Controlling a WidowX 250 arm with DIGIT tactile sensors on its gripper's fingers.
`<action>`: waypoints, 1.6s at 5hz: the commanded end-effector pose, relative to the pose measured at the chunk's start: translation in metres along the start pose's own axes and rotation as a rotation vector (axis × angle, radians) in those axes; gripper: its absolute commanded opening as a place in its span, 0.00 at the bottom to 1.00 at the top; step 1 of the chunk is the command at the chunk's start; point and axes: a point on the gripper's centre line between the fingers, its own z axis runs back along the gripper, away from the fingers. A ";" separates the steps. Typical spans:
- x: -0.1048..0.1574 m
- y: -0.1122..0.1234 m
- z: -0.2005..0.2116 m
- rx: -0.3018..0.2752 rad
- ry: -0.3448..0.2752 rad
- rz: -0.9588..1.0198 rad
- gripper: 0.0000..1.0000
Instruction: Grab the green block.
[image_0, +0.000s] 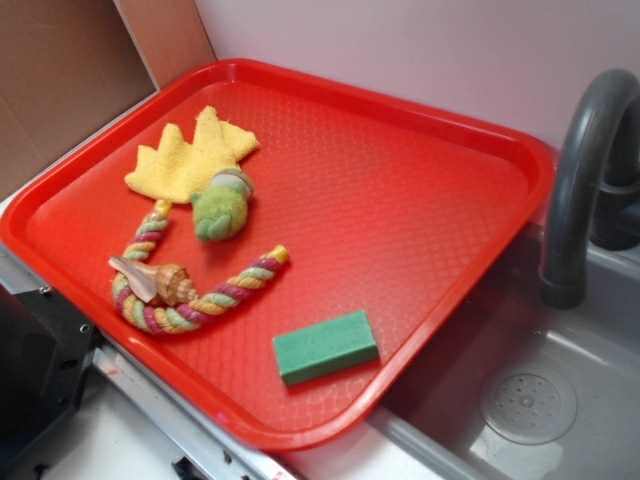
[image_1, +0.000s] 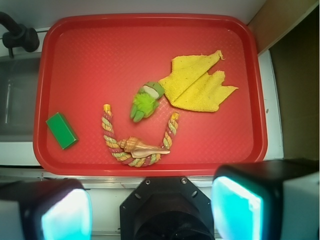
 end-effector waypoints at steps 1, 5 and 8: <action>0.000 0.000 0.000 0.000 0.000 0.000 1.00; 0.029 -0.093 -0.081 -0.055 -0.102 -0.580 1.00; 0.024 -0.139 -0.169 -0.073 0.079 -0.623 1.00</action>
